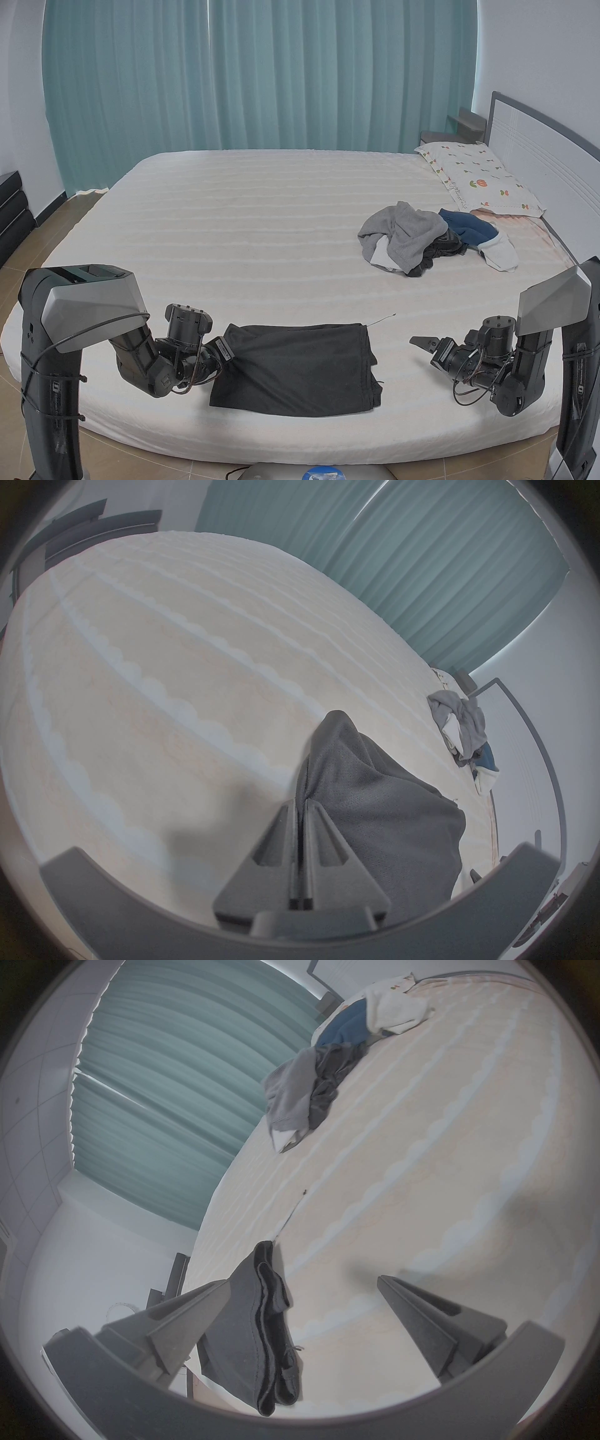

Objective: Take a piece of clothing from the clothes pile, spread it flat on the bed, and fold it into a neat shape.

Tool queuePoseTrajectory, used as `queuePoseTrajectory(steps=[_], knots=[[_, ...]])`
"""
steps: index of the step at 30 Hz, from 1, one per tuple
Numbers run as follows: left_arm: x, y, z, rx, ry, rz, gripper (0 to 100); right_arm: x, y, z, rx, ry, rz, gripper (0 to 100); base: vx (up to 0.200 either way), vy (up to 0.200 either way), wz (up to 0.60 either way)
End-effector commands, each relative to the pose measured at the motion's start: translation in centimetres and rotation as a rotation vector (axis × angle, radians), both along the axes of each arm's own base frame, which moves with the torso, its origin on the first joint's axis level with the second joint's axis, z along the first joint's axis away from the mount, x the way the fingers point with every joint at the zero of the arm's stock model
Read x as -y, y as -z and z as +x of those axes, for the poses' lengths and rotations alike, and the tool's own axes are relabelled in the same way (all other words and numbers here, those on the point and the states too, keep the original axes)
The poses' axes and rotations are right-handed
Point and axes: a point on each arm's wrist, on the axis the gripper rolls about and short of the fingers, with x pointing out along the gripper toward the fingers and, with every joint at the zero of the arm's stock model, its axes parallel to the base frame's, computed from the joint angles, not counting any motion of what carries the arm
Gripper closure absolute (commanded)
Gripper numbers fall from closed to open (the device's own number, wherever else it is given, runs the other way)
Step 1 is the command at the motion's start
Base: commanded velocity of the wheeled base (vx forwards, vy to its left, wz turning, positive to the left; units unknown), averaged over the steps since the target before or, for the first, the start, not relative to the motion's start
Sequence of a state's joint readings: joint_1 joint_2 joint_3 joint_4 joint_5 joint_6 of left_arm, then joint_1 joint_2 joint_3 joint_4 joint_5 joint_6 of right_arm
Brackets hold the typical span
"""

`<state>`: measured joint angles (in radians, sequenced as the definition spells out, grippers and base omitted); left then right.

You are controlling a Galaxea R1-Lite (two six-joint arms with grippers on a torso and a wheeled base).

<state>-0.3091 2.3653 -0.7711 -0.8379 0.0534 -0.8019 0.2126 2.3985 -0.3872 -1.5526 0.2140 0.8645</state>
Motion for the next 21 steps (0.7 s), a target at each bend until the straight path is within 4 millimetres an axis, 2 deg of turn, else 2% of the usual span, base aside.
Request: queuePoseTrajectory(steps=[1, 15, 21], knots=[[-0.1, -0.3, 0.0, 0.008, -0.008, 0.003, 100, -1.2, -0.5, -0.2, 0.023, -0.026, -0.002, 0, 0.000, 0.200, 0.00], [-0.4, 0.0, -0.4, -0.025, -0.047, 0.046, 100, -4.4, -1.5, 1.0, 0.041, -0.057, -0.029, 0, 0.000, 0.200, 0.00], [-0.2, -0.4, -0.6, -0.030, -0.073, 0.014, 100, -5.0, -1.6, 1.2, 0.036, -0.068, -0.033, 0, 0.000, 0.200, 0.00]])
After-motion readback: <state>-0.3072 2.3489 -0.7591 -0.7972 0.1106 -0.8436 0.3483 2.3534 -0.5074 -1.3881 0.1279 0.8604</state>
